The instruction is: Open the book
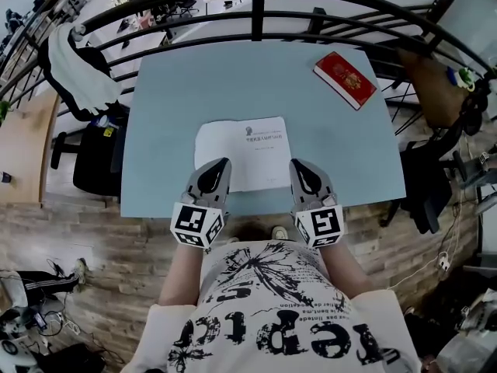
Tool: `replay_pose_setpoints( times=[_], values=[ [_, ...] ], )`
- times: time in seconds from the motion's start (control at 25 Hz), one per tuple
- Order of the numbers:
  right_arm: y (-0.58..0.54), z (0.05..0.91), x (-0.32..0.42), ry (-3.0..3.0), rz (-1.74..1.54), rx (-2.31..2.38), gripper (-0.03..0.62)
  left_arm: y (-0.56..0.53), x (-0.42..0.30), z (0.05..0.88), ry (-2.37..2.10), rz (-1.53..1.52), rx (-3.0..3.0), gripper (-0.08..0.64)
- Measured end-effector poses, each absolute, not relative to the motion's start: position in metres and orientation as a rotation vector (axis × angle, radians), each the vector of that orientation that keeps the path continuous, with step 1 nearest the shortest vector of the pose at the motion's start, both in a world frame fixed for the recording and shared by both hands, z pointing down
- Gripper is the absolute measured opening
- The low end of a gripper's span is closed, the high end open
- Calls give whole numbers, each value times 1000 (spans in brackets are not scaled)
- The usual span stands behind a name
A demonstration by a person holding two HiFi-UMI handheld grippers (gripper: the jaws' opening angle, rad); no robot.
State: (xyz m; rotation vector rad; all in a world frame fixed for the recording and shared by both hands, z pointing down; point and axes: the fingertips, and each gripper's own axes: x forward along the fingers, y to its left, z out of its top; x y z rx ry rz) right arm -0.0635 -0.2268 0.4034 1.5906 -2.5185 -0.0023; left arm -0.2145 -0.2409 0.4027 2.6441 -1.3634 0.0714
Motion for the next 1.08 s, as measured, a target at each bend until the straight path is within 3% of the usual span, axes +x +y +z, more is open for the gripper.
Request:
replay_pose_setpoints(
  times=[1.08],
  values=[
    [-243,393,-78,-2534,-95,1519,8,-240,-230,398,-1444,132,2622,21]
  ],
)
